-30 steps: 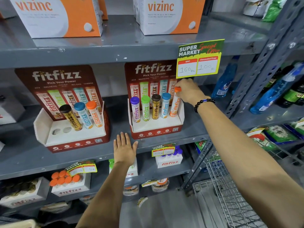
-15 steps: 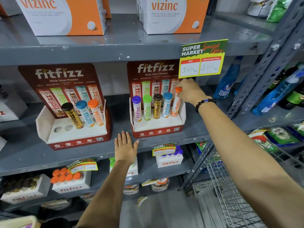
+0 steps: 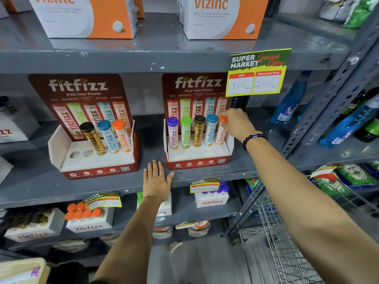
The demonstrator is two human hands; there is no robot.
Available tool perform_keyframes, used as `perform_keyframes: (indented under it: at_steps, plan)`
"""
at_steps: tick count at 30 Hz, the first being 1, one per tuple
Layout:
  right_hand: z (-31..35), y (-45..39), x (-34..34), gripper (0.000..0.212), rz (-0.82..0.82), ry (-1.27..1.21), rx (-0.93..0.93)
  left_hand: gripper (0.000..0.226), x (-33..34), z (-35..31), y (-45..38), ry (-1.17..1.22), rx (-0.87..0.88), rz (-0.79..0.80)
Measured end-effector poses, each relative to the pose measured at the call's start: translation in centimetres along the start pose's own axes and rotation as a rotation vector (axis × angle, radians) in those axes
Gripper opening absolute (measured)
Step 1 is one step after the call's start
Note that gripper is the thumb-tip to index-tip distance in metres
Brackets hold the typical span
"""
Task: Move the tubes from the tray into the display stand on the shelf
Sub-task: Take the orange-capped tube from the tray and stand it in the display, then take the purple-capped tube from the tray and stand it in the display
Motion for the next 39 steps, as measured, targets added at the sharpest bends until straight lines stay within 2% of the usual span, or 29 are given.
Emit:
perform_keyframes:
  at_steps: [5, 9, 12, 15, 17, 19, 24, 27, 30, 36, 39]
  plan:
    - [0.0, 0.6, 0.4, 0.058, -0.012, -0.11, -0.041, 0.067, -0.3, 0.0, 0.0, 0.054, 0.003, 0.017]
    - [2.0, 1.6, 0.2, 0.059, -0.24, -0.226, -0.102, 0.064, -0.9, 0.6, 1.3, 0.183, 0.031, 0.015]
    - [6.4, 3.6, -0.3, 0.051, -0.381, -0.269, -0.186, 0.062, -1.1, 2.5, 3.9, 0.228, 0.063, -0.062]
    - [13.3, 5.8, 0.7, 0.045, -0.395, -0.279, -0.402, 0.074, -1.6, 5.7, 7.4, 0.238, 0.068, -0.134]
    - [18.6, 7.5, 2.2, 0.042, -0.336, -0.294, -0.53, 0.081, -2.4, 9.2, 10.0, 0.257, 0.022, -0.199]
    - [23.7, 9.7, 3.9, 0.041, -0.268, -0.329, -0.623, 0.077, -3.1, 13.5, 12.8, 0.262, -0.043, -0.246]
    - [35.5, 15.1, 9.9, 0.039, -0.126, -0.373, -0.858, 0.062, -3.5, 24.4, 20.3, 0.255, -0.319, -0.349]
    - [41.2, 18.4, 14.0, 0.038, 0.013, -0.379, -0.985, 0.07, -2.2, 29.2, 24.6, 0.293, -0.514, -0.349]
    - [45.8, 20.9, 18.2, 0.038, 0.188, -0.288, -1.09, 0.085, 0.1, 32.4, 28.0, 0.313, -0.643, -0.335]
    - [53.3, 23.6, 26.7, 0.044, 0.477, -0.132, -1.218, 0.075, 4.8, 36.2, 30.6, 0.391, -0.894, -0.319]
    - [56.4, 24.7, 30.6, 0.048, 0.554, -0.037, -1.294, 0.075, 6.6, 37.7, 30.1, 0.441, -0.972, -0.327]
Point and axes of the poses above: each hand's wrist, its own y-axis away from the middle knuckle, its own x-axis out of the palm, z = x × y, the point moved 3 cm from there along -y, towards the middle knuckle, and after that the axes turned 11 degrees about y, right-handed, at the moved point
